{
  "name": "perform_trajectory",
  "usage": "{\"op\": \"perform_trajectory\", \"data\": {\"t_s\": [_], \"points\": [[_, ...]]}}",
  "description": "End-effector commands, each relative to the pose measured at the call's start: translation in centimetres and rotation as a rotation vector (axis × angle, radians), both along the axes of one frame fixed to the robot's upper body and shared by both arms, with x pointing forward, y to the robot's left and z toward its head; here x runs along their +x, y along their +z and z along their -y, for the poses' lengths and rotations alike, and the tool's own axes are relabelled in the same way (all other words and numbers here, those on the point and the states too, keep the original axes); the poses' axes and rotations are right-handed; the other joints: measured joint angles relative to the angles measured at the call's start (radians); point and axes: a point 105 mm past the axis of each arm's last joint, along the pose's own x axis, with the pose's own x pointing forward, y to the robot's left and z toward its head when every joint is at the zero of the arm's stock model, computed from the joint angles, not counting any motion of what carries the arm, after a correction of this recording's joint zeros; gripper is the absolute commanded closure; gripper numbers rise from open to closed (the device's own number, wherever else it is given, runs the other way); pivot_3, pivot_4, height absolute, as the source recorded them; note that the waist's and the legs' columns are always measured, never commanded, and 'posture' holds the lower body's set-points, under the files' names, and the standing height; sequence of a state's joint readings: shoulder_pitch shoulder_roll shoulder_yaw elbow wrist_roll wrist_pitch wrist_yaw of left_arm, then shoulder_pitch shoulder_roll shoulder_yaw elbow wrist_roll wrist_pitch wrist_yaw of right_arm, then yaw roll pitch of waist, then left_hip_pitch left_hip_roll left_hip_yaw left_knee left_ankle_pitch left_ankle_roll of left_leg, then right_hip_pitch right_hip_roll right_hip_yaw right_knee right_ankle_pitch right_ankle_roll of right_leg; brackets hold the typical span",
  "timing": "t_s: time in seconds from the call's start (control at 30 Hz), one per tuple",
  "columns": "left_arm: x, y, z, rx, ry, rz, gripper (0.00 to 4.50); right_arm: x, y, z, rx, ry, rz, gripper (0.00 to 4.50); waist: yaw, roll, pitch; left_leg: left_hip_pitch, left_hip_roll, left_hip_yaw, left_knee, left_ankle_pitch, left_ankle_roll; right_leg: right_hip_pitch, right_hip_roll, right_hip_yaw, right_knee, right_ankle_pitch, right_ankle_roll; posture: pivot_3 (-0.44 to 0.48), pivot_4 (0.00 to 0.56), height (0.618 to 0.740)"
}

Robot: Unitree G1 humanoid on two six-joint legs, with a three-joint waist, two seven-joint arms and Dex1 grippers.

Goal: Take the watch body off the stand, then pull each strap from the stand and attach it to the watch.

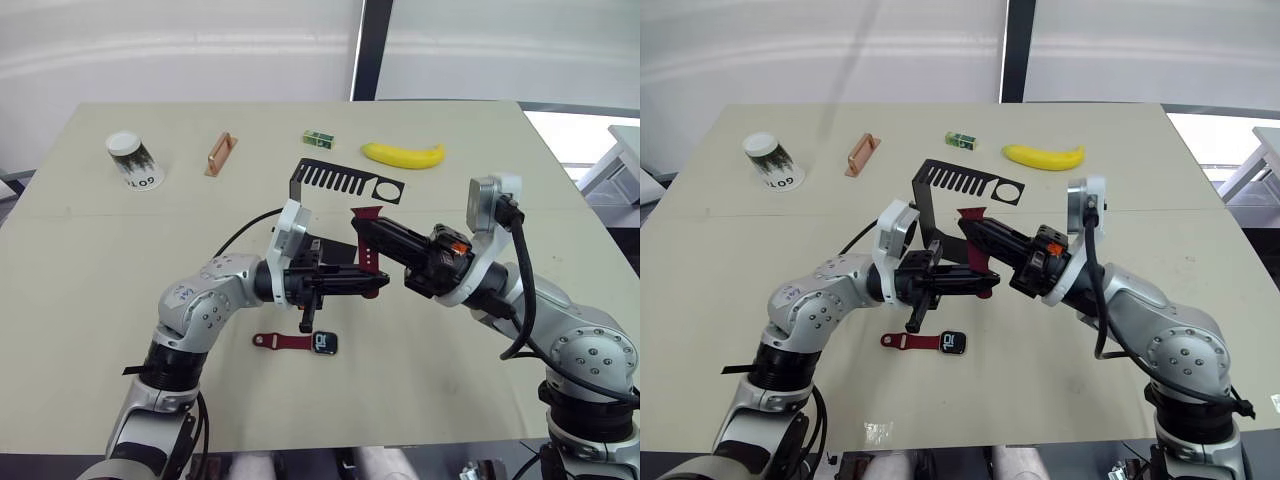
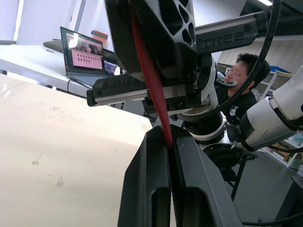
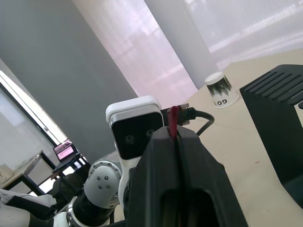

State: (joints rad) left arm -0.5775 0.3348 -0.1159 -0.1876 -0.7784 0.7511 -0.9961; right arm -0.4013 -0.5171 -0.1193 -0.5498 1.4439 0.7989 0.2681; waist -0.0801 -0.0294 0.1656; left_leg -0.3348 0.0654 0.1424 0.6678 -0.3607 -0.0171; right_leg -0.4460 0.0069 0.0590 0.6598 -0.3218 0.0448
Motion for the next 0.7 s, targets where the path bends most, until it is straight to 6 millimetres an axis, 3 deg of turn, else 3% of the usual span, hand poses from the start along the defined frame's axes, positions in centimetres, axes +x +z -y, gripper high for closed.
{"op": "perform_trajectory", "data": {"t_s": [0.03, 0.7], "points": [[-0.65, 0.90, -0.07, -0.019, -0.014, 0.043, 4.50, -0.69, 1.40, -0.01, 0.031, -0.002, 0.070, 4.42, 0.000, 0.000, 0.000, 0.000, 0.000, 0.000, 0.000, 0.000, 0.000, 0.000, 0.000, 0.000, 0.000, 0.000, 0.000, 0.000, 0.150, 0.740], [-0.54, 1.00, 0.03, -0.027, -0.010, 0.039, 4.50, -0.99, 1.47, -0.27, 0.032, 0.010, 0.079, 4.42, 0.000, 0.000, 0.000, 0.000, 0.000, 0.000, 0.000, 0.000, 0.000, 0.000, 0.000, 0.000, 0.000, 0.000, 0.000, 0.000, 0.150, 0.740]]}}
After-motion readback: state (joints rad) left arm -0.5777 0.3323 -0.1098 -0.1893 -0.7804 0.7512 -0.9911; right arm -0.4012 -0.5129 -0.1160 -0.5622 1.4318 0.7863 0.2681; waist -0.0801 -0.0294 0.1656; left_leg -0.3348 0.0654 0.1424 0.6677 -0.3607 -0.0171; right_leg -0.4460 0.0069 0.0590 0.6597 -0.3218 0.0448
